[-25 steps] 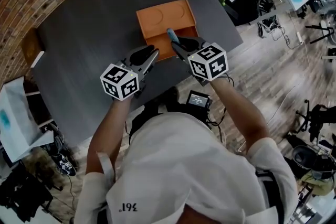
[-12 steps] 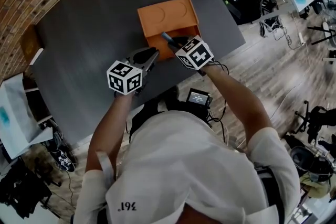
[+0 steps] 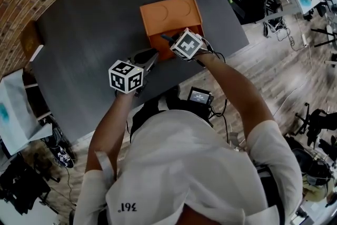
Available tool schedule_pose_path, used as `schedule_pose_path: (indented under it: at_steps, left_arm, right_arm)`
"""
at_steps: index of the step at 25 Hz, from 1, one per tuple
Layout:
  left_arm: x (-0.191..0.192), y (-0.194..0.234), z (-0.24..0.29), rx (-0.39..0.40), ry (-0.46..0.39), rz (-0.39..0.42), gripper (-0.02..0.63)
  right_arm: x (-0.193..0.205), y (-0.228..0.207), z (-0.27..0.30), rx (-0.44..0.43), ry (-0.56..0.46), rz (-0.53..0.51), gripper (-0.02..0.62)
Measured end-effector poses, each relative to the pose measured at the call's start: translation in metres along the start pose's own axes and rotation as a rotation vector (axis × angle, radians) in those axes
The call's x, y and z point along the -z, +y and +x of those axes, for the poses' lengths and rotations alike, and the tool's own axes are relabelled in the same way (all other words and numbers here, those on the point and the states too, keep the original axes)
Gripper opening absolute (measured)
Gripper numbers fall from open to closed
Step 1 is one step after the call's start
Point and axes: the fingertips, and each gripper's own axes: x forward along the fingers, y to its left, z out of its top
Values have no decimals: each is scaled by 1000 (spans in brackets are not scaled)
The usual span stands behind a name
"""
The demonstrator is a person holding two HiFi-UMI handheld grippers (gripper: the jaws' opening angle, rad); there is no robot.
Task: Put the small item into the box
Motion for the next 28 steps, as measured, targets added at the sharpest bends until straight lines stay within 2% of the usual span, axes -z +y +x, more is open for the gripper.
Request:
schedule_pose_path:
  at_steps: [9,18,22,28]
  left_arm:
    - [3,2,-2,-11,-2,-11,64]
    - [1,-2,-4,-2,-14,-8,64]
    - [-3,-5,-7,3,-26,-7,64]
    - [-5,-8,-10,11,-40,-5,64]
  right_arm:
    - [7,1,21,-33,83,-28,91]
    - [15,1,30,-81,91,123,92]
    - [18,-4,28,-60,88,145,133]
    - [22,-8,26,-34,74,170,140]
